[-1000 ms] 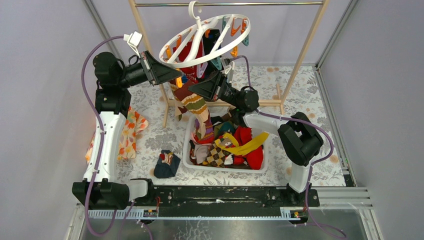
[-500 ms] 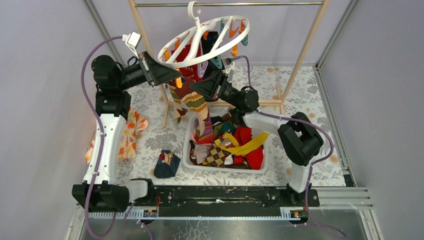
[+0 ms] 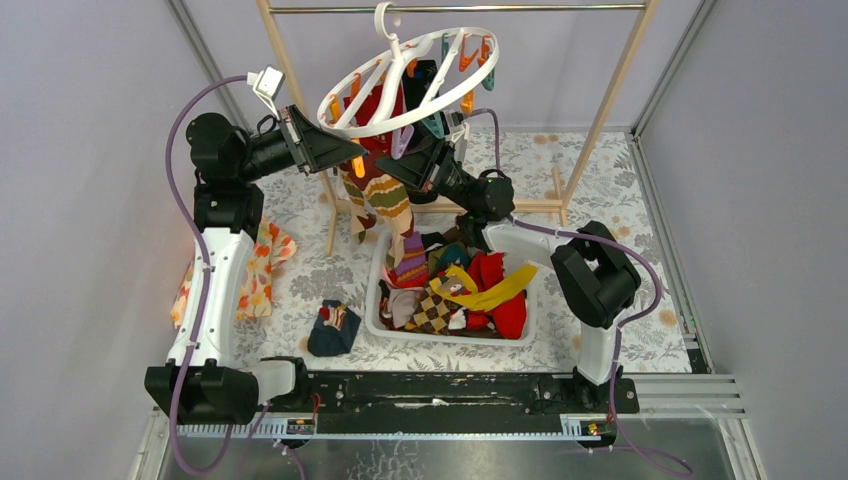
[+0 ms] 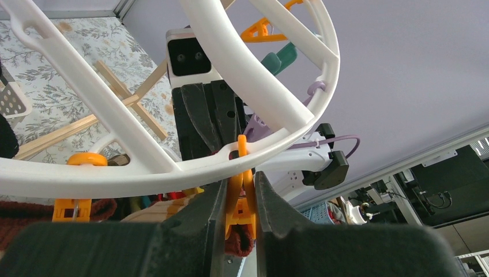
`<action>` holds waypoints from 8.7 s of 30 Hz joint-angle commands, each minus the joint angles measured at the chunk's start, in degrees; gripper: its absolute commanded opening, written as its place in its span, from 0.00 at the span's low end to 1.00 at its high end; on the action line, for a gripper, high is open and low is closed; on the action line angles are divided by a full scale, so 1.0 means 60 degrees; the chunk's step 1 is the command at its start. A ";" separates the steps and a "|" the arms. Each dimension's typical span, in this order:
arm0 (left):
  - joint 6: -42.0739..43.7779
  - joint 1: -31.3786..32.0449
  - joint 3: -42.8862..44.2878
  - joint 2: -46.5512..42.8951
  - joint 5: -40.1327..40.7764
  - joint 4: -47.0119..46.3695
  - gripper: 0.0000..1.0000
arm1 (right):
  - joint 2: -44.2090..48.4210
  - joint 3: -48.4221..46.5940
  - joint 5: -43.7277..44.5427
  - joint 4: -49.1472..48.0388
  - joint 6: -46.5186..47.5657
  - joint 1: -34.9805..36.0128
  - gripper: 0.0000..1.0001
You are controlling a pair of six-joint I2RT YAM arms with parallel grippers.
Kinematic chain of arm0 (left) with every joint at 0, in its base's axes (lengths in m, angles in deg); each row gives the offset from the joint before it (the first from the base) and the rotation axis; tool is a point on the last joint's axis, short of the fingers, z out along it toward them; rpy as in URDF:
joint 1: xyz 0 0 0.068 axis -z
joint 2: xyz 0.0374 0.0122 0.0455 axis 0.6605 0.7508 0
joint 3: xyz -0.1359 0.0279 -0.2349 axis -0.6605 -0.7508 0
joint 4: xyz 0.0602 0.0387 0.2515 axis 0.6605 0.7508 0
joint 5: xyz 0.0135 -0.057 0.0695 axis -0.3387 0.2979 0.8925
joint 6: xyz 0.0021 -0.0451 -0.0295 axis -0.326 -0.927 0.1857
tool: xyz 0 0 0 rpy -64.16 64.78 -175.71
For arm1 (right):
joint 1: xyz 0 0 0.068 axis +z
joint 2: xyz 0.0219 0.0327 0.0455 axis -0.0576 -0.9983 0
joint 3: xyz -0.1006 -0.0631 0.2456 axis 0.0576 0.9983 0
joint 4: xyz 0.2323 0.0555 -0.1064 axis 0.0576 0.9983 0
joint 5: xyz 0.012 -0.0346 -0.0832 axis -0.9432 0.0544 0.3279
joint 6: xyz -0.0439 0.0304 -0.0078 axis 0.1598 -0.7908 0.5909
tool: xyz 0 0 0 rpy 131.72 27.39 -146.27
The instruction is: Clip the socks to the hanger
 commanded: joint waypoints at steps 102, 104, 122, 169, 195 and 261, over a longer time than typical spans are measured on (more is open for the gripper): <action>0.5445 0.1945 -0.0850 -0.1727 0.3504 0.4463 0.08 | 0.3547 0.3258 0.1138 0.2411 0.4659 -0.0607 0.79; 0.5586 0.1945 -0.0738 -0.1728 0.3556 0.4694 0.08 | 0.3243 0.3048 0.0995 0.1532 0.4209 -0.0713 0.78; 0.6355 0.1945 -0.0241 -0.1731 0.4003 0.5580 0.08 | 0.1636 0.0891 0.0283 -0.1265 0.2342 -0.1093 0.68; 0.5749 0.2037 0.3232 -0.0287 0.5944 0.6541 0.68 | 0.3373 -0.0414 0.7786 0.7726 1.3919 0.2719 0.04; 0.6287 0.2882 0.3175 0.0432 0.5572 0.5062 0.75 | 0.3774 -0.0479 0.7505 0.7738 1.5124 0.3488 0.02; 0.4287 0.2475 0.2367 0.0200 0.6306 0.4408 0.00 | 0.6657 0.2566 0.5666 1.7512 1.2233 0.2243 0.77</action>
